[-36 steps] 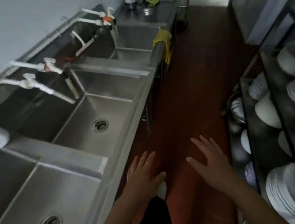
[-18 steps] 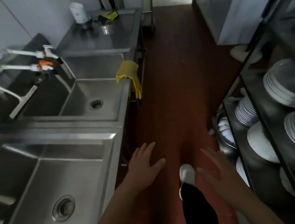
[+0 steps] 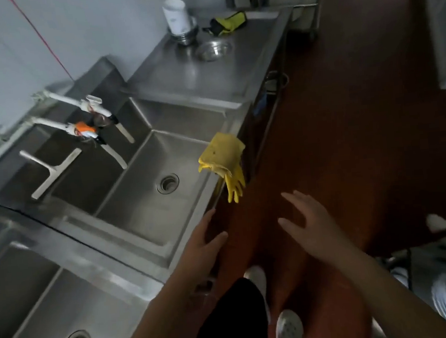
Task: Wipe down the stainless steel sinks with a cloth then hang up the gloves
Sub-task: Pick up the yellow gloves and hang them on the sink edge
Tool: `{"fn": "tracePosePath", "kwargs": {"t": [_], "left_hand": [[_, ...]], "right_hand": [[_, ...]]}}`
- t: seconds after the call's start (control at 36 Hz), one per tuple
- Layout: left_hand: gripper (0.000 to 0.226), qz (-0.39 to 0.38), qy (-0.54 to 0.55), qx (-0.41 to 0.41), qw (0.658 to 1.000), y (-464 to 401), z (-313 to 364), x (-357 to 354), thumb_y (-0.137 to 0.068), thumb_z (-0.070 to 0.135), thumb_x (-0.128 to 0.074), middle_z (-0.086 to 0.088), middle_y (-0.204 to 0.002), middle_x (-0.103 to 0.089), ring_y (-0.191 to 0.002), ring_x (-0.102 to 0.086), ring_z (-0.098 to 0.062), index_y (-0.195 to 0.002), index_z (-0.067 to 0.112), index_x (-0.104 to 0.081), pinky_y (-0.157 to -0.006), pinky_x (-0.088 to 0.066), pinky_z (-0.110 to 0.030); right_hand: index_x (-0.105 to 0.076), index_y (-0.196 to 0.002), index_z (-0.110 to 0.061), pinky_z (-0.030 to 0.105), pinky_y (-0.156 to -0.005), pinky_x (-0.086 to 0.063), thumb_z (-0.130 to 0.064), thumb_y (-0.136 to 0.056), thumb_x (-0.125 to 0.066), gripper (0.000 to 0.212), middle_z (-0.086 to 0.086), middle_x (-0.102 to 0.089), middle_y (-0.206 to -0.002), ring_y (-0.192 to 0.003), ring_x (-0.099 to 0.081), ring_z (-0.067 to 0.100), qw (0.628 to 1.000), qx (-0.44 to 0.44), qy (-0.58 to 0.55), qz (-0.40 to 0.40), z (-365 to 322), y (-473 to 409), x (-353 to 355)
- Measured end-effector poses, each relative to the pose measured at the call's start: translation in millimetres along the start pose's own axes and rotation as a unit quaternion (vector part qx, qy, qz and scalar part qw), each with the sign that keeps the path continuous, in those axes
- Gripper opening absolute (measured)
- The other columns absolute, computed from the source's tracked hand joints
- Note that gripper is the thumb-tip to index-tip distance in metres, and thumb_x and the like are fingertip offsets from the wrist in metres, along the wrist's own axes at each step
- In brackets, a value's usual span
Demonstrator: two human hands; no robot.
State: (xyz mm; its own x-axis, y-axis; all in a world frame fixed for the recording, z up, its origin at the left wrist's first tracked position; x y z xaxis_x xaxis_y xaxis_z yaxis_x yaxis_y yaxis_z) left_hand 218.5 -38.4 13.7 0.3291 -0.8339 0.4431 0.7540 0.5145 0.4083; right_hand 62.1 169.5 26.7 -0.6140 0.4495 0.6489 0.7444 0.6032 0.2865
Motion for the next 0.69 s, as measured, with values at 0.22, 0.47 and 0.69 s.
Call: {"fn": "tracePosePath", "kwargs": {"t": [0.22, 0.47, 0.69], "left_hand": [[0.061, 0.135, 0.217, 0.146, 0.956, -144, 17, -18, -0.092, 0.019, -0.066, 0.003, -0.138, -0.049, -0.112, -0.055, -0.011, -0.147, 0.027, -0.041, -0.103, -0.046, -0.039], [0.037, 0.163, 0.416, 0.283, 0.848, -257, 45, -14, -0.089, 0.007, -0.054, -0.019, -0.101, -0.069, -0.076, -0.068, -0.023, -0.126, 0.004, -0.054, -0.057, -0.053, -0.029], [0.054, 0.276, 0.504, 0.371, 0.729, -279, 47, -19, -0.085, 0.000, -0.061, -0.017, -0.116, -0.055, -0.106, -0.062, -0.038, -0.130, 0.021, -0.040, -0.086, -0.056, -0.059]], "right_hand": [[-0.038, -0.149, -0.029, 0.042, -0.119, -0.027, -0.038, -0.091, -0.065, 0.064, -0.001, -0.033, -0.157, -0.145, -0.028, 0.018, 0.997, 0.030, 0.030, -0.067, -37, -181, 35], [-0.040, -0.148, -0.024, 0.027, -0.109, -0.031, -0.034, -0.088, -0.070, 0.068, 0.002, -0.042, -0.152, -0.139, -0.039, 0.019, 0.982, -0.010, 0.049, -0.183, -54, -316, 32], [-0.046, -0.141, -0.027, 0.046, -0.103, -0.041, -0.045, -0.082, -0.061, 0.063, 0.002, -0.061, -0.130, -0.126, -0.050, 0.030, 0.939, 0.072, 0.224, -0.251, -80, -409, -7]]}}
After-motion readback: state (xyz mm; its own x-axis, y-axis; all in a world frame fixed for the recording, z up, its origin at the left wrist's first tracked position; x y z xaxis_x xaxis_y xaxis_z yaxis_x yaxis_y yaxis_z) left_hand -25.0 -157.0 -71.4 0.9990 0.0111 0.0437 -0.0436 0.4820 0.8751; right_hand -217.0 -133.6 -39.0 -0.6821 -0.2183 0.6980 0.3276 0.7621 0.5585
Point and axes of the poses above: each hand's wrist, its own y-axis away from the middle knuckle, its own x-axis out of the back of the hand, z = x × y, the point moved 3 cm from there along -y, towards the middle knuckle
